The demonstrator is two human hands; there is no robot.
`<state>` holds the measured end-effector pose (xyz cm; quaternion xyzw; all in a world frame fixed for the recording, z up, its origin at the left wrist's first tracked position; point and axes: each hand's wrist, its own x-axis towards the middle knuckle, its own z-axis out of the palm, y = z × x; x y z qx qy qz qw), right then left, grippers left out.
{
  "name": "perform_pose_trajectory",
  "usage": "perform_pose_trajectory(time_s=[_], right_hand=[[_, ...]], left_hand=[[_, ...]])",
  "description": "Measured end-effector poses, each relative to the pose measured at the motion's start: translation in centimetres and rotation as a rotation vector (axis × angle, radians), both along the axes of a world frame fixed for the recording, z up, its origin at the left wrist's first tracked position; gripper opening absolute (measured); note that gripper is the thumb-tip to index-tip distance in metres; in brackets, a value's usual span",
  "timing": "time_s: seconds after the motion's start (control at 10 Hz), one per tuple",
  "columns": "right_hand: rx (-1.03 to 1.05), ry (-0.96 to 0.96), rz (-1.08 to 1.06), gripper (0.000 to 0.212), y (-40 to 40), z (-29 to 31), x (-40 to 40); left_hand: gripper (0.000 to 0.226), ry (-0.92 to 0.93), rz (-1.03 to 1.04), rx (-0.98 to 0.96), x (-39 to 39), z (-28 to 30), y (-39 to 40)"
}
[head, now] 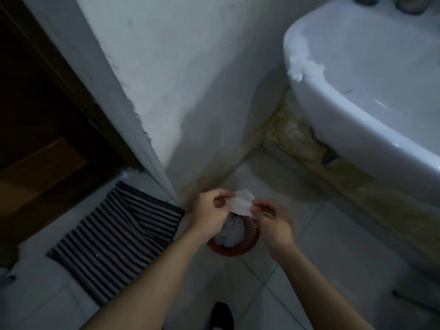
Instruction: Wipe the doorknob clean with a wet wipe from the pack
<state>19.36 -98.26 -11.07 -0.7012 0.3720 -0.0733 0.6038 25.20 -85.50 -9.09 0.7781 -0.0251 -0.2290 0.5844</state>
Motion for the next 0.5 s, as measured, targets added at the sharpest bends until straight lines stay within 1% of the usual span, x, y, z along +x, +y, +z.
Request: perform_pose_trajectory(time_s=[0.1, 0.2, 0.3, 0.4, 0.5], right_hand=[[-0.083, 0.208, 0.210, 0.022, -0.9, -4.8, -0.8], [-0.154, 0.386, 0.350, 0.020, -1.4, -8.2, -2.6], [-0.106, 0.401, 0.333, 0.016, -1.6, -9.1, -3.6], [-0.093, 0.422, 0.373, 0.018, -1.6, -8.9, -3.3], [-0.121, 0.440, 0.440, 0.027, -1.4, -6.8, -2.0]], left_hand=[[0.028, 0.046, -0.160, 0.114, -0.3, -4.1, -0.1], [0.032, 0.143, -0.240, 0.170, -1.5, -7.7, 0.6], [0.028, 0.128, -0.311, 0.256, -2.1, -9.1, 2.3], [0.020, 0.090, -0.368, 0.288, -2.1, -8.4, 3.4], [0.036, 0.047, -0.453, 0.368, -1.6, -6.6, 4.0]])
